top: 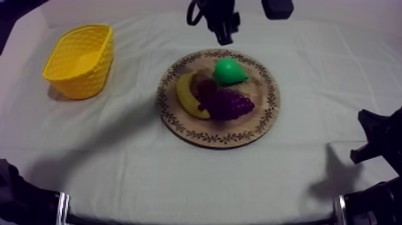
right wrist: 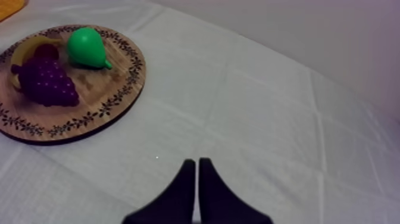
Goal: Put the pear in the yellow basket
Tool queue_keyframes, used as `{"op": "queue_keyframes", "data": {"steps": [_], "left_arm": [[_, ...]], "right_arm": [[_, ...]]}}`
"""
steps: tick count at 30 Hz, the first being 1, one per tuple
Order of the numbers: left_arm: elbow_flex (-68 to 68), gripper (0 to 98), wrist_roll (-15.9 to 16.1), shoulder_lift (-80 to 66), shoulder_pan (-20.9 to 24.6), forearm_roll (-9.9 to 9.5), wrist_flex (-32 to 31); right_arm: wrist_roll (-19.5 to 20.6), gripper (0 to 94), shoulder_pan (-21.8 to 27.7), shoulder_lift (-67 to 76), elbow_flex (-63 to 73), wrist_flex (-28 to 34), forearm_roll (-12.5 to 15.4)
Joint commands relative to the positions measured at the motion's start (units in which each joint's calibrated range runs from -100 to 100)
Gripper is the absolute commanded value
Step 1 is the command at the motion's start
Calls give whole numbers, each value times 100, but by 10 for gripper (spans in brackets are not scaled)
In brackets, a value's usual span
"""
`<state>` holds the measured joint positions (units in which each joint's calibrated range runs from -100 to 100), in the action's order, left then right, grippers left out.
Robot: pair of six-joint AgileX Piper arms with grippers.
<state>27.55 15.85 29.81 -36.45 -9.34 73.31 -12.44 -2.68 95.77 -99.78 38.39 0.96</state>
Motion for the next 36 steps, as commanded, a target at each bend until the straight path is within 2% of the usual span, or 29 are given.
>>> {"op": "queue_keyframes", "data": {"steps": [1, 4, 8, 36], "left_arm": [[66, 865, 20, 91, 2, -13, 46], [194, 926, 78, 254, 9, -14, 109], [339, 952, 107, 468, 13, -5, 137], [1562, 962, 401, 2628, 130, 134, 490]], "right_arm": [[6, 3, 0, -2, 0, 0, -1], [6, 3, 0, -2, 0, 0, -1], [6, 3, 0, -2, 0, 0, -1], [6, 3, 0, -2, 0, 0, -1]]}}
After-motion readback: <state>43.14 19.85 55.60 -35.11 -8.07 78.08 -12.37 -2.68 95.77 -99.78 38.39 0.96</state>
